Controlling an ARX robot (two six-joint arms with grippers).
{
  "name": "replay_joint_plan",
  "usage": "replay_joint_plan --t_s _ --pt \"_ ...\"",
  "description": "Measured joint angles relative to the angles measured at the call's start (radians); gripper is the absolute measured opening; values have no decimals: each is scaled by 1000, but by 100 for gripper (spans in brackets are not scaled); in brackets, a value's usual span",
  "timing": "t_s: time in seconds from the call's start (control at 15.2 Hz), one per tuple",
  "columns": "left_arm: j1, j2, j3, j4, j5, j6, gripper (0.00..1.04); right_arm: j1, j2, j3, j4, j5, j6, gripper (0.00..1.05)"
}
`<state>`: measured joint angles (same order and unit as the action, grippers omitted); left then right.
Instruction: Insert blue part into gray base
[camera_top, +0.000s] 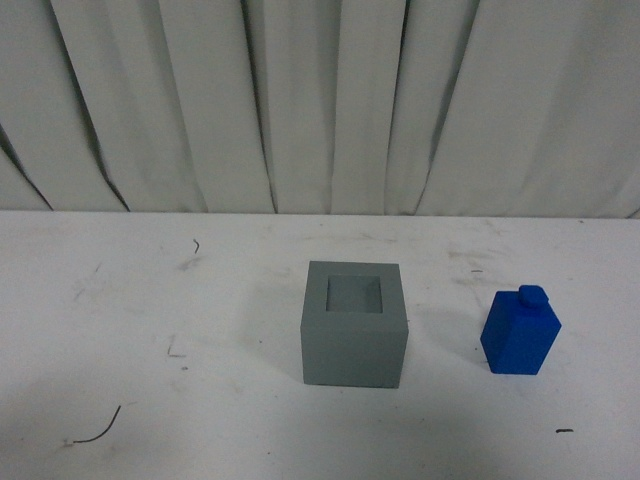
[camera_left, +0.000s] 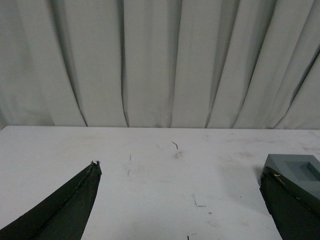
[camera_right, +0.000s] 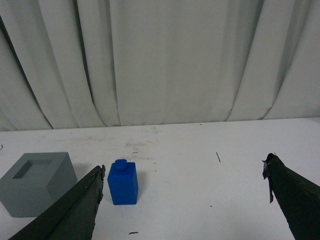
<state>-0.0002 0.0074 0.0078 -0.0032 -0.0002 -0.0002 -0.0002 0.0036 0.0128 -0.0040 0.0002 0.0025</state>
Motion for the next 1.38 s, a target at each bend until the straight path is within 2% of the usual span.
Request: replay_joint_plan --t_s 1.38 --pt "0 0 0 0 0 0 98 0 0 0 0 0 0 98"
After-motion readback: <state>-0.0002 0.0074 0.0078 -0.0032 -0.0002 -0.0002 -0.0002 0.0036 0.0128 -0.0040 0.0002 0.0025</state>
